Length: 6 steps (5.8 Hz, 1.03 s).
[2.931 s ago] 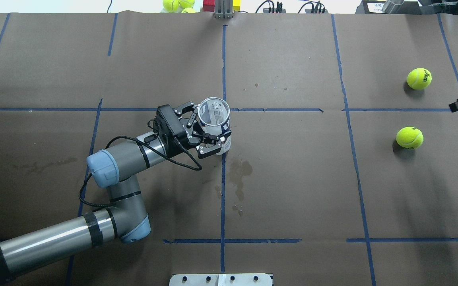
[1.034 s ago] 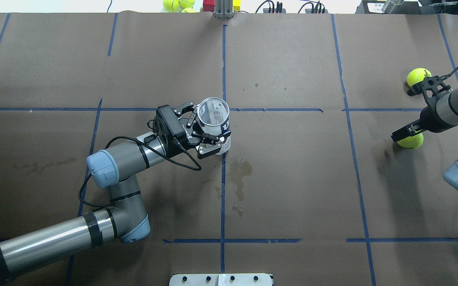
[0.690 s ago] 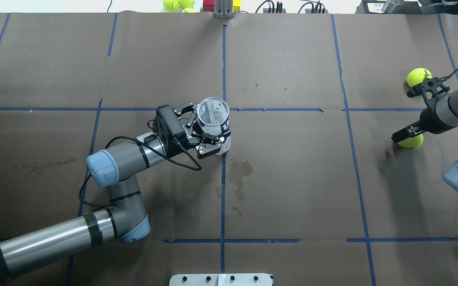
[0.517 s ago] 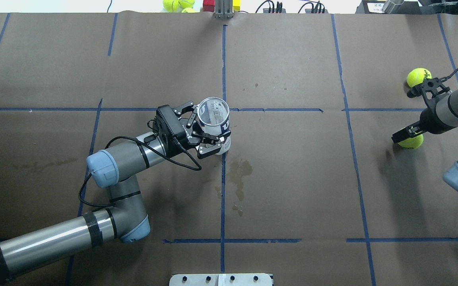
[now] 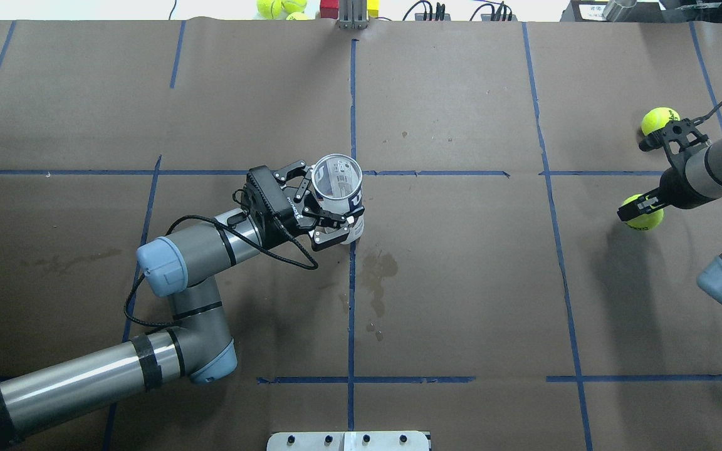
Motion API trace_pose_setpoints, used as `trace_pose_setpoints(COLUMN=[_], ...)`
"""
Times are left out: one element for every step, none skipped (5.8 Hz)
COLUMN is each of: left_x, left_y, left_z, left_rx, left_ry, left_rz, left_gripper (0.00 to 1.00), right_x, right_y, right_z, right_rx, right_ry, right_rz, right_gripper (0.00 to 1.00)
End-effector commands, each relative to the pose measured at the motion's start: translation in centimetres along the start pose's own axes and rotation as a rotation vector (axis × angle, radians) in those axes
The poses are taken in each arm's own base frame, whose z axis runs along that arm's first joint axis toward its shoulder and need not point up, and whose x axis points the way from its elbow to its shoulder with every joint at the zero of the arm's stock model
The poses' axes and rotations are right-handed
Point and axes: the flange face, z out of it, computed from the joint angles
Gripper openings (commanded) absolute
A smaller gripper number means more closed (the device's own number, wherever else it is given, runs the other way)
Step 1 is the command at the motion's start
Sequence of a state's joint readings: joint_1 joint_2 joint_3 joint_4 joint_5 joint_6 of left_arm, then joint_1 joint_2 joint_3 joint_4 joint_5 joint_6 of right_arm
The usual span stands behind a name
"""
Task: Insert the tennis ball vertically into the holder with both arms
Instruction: 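Close the right gripper on the yellow tennis ball and lift, then carry the ball with the right gripper above the held can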
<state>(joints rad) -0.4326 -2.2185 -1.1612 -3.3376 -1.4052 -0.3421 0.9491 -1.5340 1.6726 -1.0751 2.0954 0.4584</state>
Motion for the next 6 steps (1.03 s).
trace_pose_setpoints(left_x=[0.0, 0.0, 0.0, 0.1, 0.1, 0.2], left_y=[-0.1, 0.0, 0.0, -0.1, -0.2, -0.4], left_z=[0.0, 0.1, 0.1, 0.1, 0.2, 0.2], left_rx=[0.001, 0.0, 0.0, 0.001, 0.003, 0.006], left_ry=[0.0, 0.0, 0.0, 0.0, 0.001, 0.002], left_rz=[0.0, 0.0, 0.0, 0.0, -0.002, -0.003], left_gripper=[0.95, 0.95, 0.95, 0.95, 0.95, 0.95], right_x=[-4.5, -7.9, -12.7, -19.3, -25.0, -29.7], right_y=[-2.3, -5.6, -8.3, -10.5, -11.7, -12.3], right_z=[-4.7, -7.0, -10.1, -15.9, -20.2, -21.2], right_rx=[0.08, 0.139, 0.139, 0.074, 0.026, 0.029], right_ry=[-0.056, -0.105, -0.132, -0.102, -0.088, -0.119], right_rz=[0.036, 0.096, 0.159, 0.207, 0.226, 0.306], right_gripper=[0.38, 0.38, 0.38, 0.38, 0.37, 0.37])
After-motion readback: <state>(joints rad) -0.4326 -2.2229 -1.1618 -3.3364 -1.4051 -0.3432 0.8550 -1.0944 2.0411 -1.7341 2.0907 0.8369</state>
